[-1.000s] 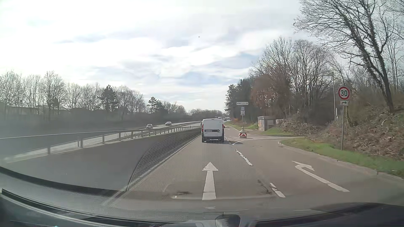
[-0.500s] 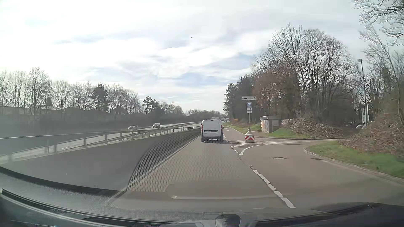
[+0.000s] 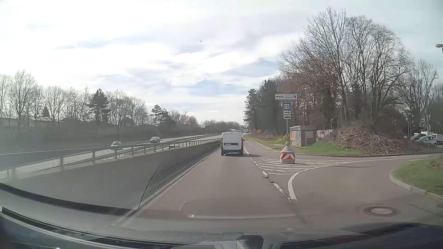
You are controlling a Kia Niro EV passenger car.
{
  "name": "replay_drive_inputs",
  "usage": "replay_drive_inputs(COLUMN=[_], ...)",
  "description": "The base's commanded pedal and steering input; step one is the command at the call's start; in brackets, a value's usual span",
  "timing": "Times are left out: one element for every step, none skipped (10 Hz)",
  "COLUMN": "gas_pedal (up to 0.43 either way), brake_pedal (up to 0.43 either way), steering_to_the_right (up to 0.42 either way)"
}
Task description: Follow the waypoints while adhering to traffic rules and regulations
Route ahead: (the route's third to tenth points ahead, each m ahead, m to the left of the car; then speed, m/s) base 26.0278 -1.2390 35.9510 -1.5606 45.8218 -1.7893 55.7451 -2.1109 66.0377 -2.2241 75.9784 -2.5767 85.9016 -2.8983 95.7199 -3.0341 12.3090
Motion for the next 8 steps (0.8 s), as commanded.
replay_drive_inputs(gas_pedal=[0.13, 0.13, 0.13, 0.13, 0.13, 0.13, 0.13, 0.138], brake_pedal=[0.0, 0.0, 0.0, 0.0, 0.0, 0.0, 0.0, 0.0], steering_to_the_right=[0.005, 0.005, 0.005, 0.005, 0.005, 0.005, 0.005, 0.004])
